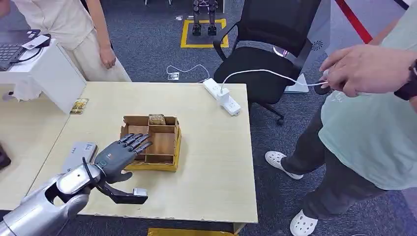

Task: Pass the card to the sensor for recognition and then transmit it.

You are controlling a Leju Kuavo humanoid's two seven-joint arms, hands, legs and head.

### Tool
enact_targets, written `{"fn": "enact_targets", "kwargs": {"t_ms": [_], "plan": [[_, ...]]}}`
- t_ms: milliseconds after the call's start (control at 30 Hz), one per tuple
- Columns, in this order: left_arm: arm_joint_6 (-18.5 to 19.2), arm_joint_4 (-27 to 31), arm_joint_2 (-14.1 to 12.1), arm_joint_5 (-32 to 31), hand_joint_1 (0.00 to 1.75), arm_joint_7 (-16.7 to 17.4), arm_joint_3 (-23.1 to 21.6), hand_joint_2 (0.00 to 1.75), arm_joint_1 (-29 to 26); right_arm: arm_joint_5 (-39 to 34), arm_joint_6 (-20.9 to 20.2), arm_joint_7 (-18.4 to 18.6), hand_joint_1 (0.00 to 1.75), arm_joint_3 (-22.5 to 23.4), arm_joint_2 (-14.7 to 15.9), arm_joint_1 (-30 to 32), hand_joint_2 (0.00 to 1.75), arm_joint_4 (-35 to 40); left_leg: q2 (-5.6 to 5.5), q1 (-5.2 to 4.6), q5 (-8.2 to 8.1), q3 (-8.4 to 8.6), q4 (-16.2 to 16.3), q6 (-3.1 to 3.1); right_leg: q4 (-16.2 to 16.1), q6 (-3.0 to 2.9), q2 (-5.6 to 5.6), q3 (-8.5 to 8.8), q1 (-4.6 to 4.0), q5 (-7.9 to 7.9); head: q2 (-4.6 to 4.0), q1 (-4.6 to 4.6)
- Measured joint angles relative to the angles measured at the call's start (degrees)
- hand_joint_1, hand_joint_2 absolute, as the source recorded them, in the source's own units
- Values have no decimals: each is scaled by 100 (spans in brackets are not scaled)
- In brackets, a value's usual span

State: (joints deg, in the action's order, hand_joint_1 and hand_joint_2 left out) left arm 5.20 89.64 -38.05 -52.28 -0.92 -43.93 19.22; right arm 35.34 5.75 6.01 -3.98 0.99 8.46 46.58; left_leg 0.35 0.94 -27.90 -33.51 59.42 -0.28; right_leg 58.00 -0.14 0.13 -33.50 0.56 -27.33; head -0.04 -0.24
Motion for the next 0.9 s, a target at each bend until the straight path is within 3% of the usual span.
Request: {"fn": "enact_targets", "kwargs": {"t_ms": [300,333,900], "plan": [[-35,0,72,-15,5,53,236,175,-108,31,-11,2,0,13,-9,30,0,33,0,0,0,0,0,0,0,0,1,0,0,0,0,2],[-33,0,81,-15,175,53,269,175,-116,33,-17,4,0,13,-9,35,0,37,0,0,0,0,0,0,0,0,0,0,0,0,0,0],[68,-39,90,96,175,-83,356,175,-130,39,-70,44,0,111,-17,33,0,79,-1,0,0,0,0,0,0,0,0,1,0,0,0,2]]}}
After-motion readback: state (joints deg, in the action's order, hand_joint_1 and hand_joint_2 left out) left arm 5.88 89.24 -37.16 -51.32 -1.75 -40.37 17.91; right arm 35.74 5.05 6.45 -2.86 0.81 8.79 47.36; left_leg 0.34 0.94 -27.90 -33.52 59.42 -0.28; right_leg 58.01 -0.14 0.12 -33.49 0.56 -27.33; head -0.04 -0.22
